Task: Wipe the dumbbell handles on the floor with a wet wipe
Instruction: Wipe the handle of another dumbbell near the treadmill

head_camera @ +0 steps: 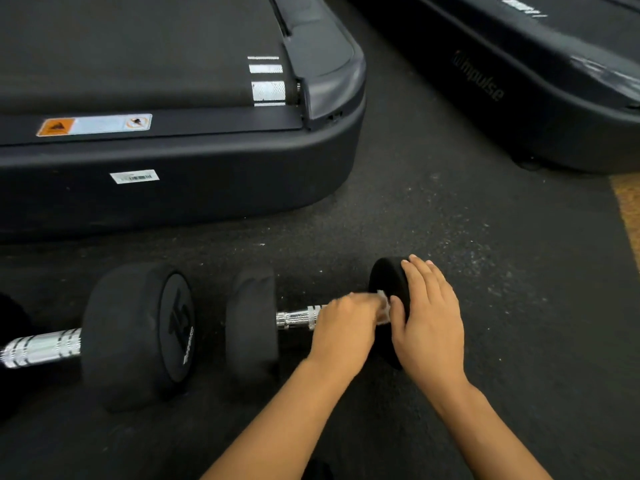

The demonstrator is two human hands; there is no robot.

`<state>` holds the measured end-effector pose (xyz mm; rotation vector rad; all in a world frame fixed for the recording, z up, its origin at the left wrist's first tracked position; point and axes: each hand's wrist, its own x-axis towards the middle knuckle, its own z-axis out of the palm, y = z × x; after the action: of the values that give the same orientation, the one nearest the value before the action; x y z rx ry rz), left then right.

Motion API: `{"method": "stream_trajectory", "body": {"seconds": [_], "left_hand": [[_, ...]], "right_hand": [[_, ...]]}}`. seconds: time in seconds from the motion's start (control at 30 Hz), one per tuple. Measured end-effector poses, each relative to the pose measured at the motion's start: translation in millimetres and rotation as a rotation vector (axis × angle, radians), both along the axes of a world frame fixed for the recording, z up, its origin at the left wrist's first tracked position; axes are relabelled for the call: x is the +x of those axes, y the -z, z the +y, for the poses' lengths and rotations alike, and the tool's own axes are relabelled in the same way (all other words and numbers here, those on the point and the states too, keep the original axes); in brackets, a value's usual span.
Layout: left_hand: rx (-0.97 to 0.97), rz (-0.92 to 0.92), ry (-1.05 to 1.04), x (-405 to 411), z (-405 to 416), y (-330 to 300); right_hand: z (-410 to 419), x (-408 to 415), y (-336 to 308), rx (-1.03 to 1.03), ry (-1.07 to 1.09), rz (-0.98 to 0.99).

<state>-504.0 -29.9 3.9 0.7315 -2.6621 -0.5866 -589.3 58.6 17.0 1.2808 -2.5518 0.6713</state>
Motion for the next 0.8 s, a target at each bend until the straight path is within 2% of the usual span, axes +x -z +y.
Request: {"method": "stream_trajectory", "body": {"seconds": [0.07,0.13,0.4,0.5,0.6,0.73,0.8], "left_hand": [[-0.159,0.205,0.112,12.9,8.7,21.3],[-0.248,0.322,0.183,11.2,6.4,34.5],[-0.352,0.375,0.229,19.9,-1.8,38.1],[-0.314,0.369,0.237,10.7,1.6,37.5],[-0.190,0.276,0.220,7.6,1.1,30.0],[0.072,-0.102,0.001,-9.5,-13.0,-11.5],[0.183,-0.214,-0.053,-14.2,-22.7,-22.1]], "right_hand": [[0.4,0.4,0.7,-0.005,0.002,0.000],[0.1,0.2,0.9,-0.002,-0.001,-0.006],[1.4,-0.5,-0.2,-0.010,-0.008,0.012],[1.8,-0.3,1.3,-0.010,-0.014,0.001],[1.5,-1.0,0.5,-0.004,-0.021,0.013],[-0.7,-1.3,0.2,0.018,0.000,0.016],[-0.9,-0.9,-1.2,0.018,0.000,0.022]]}}
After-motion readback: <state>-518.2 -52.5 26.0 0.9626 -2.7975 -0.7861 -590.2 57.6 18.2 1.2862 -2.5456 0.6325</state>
